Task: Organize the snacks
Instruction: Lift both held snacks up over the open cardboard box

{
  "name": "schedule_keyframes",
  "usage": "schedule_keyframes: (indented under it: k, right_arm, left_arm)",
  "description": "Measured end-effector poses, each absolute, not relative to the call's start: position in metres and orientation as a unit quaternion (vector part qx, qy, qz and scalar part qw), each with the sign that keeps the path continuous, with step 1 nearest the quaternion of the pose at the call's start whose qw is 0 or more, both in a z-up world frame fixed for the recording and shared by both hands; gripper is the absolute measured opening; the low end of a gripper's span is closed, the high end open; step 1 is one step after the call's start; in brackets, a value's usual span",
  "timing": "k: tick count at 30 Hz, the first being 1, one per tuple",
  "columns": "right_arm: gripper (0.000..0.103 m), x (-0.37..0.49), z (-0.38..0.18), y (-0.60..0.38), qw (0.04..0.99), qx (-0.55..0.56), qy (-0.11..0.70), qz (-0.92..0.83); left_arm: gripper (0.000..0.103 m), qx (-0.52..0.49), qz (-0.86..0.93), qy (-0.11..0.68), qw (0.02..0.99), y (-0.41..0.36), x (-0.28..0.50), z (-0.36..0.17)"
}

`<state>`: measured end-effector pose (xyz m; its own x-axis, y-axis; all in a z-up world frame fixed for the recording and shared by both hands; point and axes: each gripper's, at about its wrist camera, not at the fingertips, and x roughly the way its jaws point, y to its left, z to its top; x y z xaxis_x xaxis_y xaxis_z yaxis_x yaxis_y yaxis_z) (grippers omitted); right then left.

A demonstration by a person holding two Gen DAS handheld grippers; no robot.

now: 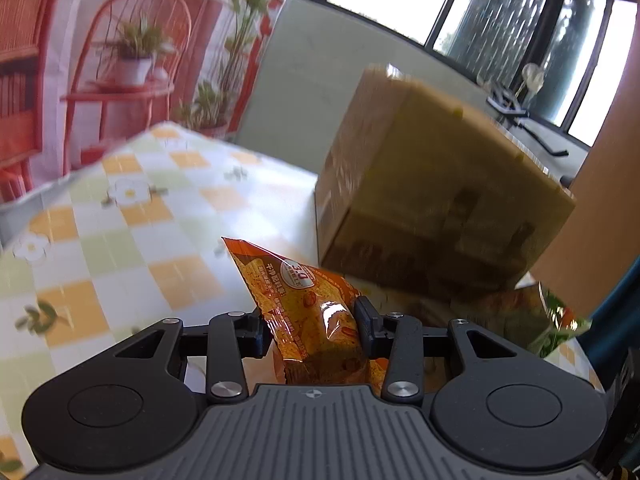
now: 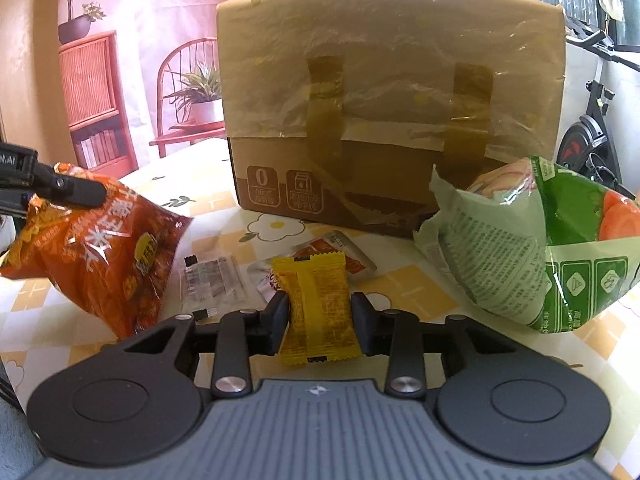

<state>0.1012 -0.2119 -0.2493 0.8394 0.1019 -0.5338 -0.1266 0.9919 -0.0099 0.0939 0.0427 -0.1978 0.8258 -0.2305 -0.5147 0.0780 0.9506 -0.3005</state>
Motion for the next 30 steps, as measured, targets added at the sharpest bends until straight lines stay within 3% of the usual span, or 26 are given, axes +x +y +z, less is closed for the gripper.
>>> schedule_keyframes:
  k: [9, 20, 30]
  right_arm:
    - [0.036, 0.090, -0.223, -0.206, 0.967, -0.052, 0.242, 0.054]
    - [0.036, 0.101, -0.139, -0.210, 0.982, -0.067, 0.169, 0.058]
    - [0.036, 0.146, -0.068, -0.214, 0.987, -0.102, 0.114, 0.057]
  left_arm:
    - [0.043, -0.172, -0.108, 0.218, 0.955, 0.058, 0.099, -0.148]
    - [0.043, -0.161, -0.173, 0.125, 0.964, 0.040, 0.139, -0.067]
    - [0.043, -0.104, -0.188, 0.122, 0.969, -0.019, 0.194, -0.021]
